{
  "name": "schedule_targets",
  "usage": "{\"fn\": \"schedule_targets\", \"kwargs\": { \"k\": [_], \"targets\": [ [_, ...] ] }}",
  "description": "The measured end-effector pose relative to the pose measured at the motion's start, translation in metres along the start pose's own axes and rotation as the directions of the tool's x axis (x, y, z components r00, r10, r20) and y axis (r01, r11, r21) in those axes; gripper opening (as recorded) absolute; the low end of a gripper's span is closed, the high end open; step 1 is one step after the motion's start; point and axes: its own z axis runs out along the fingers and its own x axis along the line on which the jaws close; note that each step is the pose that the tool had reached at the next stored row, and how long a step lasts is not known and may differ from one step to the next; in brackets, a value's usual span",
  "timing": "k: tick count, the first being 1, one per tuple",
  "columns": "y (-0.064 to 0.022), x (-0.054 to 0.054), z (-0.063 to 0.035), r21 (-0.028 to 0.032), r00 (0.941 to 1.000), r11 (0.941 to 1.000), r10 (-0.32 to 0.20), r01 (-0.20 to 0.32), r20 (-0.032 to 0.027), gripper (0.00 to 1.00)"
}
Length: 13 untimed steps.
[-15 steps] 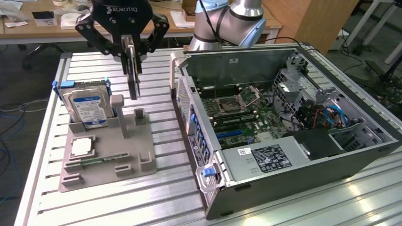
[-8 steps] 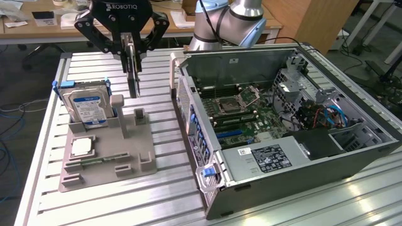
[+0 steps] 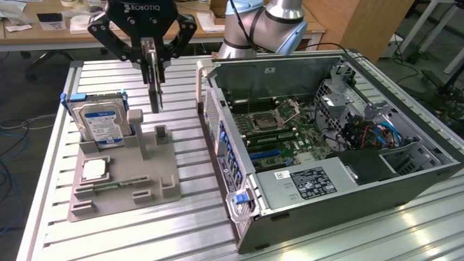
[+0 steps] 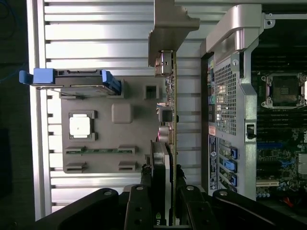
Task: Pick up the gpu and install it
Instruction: 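Pick up the gpu and move the gpu toward the slot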
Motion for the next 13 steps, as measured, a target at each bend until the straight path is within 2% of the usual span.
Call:
{"fn": "schedule_targets", "kwargs": {
  "k": [13],
  "targets": [
    [0.0006,-0.018,0.0004,0.0,1.0,1.0,0.0,0.0,0.0002,0.28]
  ]
}}
